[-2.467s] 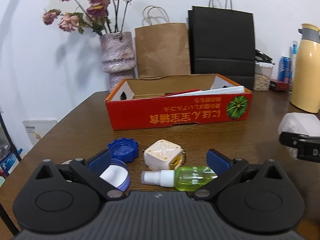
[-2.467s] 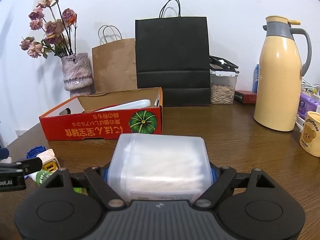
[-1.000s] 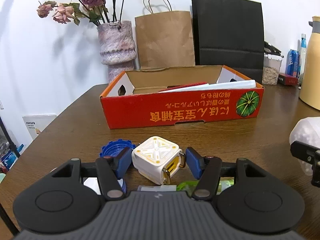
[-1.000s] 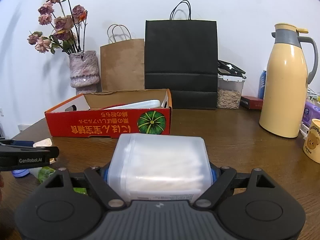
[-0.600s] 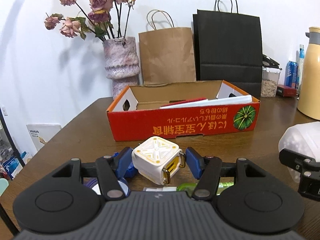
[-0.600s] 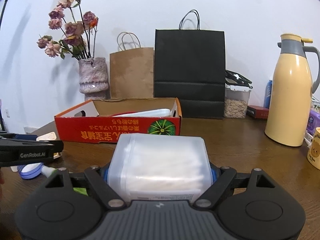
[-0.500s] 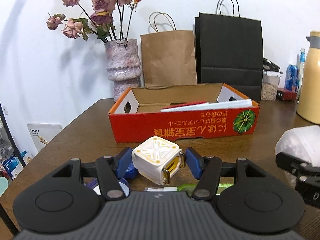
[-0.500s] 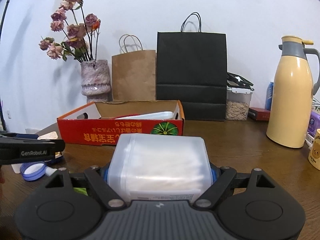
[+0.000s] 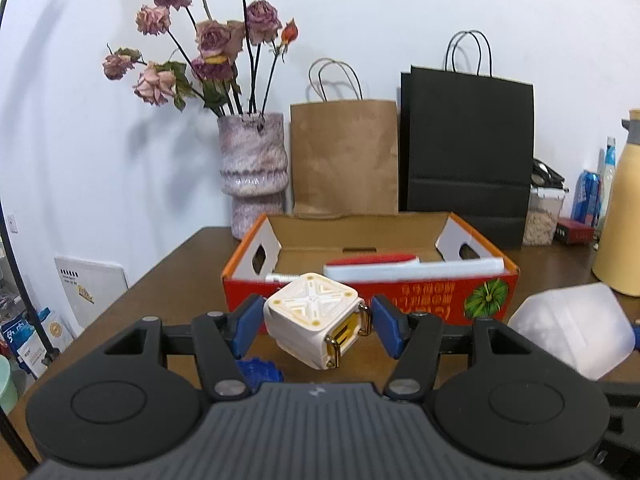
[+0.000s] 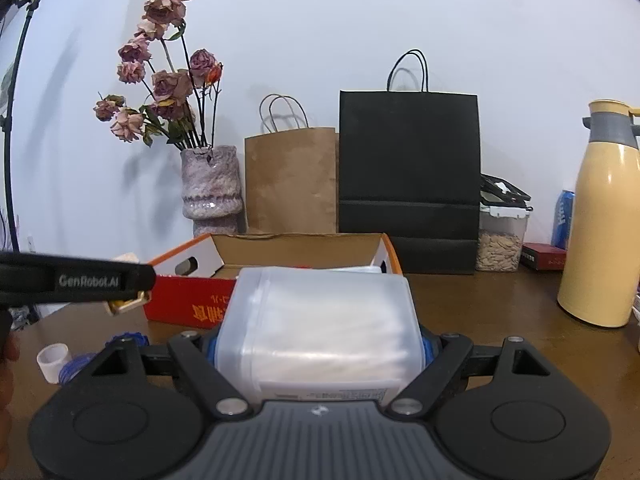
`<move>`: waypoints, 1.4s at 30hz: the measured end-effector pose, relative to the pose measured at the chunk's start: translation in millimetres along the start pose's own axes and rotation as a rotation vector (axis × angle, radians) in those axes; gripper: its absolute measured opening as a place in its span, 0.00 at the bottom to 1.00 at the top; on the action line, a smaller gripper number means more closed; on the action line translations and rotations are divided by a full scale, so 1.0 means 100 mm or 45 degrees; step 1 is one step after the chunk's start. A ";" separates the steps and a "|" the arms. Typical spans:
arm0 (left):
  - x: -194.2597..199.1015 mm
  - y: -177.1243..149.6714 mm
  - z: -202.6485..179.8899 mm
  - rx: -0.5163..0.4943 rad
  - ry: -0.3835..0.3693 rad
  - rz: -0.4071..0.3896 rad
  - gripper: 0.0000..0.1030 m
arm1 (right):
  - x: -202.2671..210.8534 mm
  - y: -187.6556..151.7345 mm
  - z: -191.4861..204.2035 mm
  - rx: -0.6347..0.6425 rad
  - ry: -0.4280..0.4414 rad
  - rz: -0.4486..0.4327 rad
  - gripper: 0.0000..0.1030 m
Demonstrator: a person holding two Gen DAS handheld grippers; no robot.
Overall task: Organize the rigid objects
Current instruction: 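Carry the plastic box and plug adapter over the red box with both tools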
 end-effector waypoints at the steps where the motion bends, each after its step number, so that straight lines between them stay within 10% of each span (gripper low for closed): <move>1: -0.01 0.04 0.00 0.001 0.004 -0.009 0.59 | -0.01 0.01 0.01 0.001 0.002 -0.002 0.79; 42: -1.22 0.57 0.13 0.122 0.089 -0.037 0.59 | -1.40 0.67 0.06 0.011 0.021 -0.089 0.79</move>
Point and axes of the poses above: each gripper's, at about its wrist camera, not at the fingertips, and x roughly against the way its jaws point, z to its left, y to its top, the point moved 8 cm from there along -x, roughly the way its jaws point, and after that the axes turned 3 degrees about -z, right-handed, at the moved point
